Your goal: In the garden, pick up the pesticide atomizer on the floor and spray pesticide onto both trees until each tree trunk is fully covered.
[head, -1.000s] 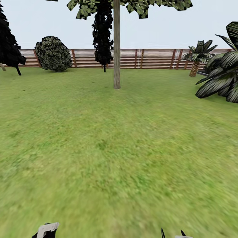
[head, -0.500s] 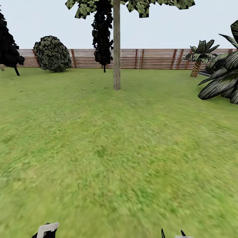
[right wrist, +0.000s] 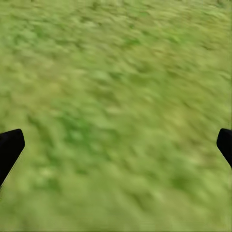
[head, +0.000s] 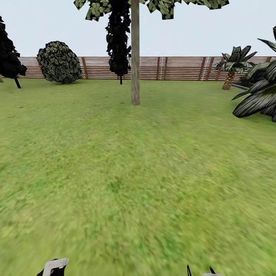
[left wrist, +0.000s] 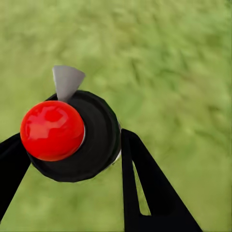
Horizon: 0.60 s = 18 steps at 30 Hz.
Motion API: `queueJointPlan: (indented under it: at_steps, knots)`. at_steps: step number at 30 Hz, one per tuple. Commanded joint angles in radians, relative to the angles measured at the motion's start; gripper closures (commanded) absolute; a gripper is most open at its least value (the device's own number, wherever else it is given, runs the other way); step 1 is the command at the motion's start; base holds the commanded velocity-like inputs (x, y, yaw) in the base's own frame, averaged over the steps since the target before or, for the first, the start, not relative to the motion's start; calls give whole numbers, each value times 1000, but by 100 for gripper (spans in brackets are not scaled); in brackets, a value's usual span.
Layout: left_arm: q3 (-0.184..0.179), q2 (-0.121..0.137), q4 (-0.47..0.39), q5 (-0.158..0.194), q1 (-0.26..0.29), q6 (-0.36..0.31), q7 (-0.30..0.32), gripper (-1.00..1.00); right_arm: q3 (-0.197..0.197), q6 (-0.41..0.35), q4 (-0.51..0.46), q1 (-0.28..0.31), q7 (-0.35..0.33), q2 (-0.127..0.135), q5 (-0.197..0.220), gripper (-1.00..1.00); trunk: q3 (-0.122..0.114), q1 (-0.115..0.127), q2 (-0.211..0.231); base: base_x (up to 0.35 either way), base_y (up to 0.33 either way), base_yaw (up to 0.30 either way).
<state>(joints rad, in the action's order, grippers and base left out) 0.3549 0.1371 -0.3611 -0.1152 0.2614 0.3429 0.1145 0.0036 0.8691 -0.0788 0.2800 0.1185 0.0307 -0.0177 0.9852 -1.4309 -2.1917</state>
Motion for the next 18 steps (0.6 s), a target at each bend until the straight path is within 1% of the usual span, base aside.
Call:
queueJointPlan:
  at_steps: [1,12,18]
  knots:
    - [9,-1,1,-10,1,4,5,100,1,2,1,0,4,0,-2,-100,1,0,0,340,0,0]
    - [9,-1,1,-9,1,4,5,100,1,2,1,1,4,0,-2,-100,1,0,0,340,0,2]
    - [9,-1,1,-9,1,4,5,100,1,2,1,0,4,0,-2,-100,2,0,0,340,0,129]
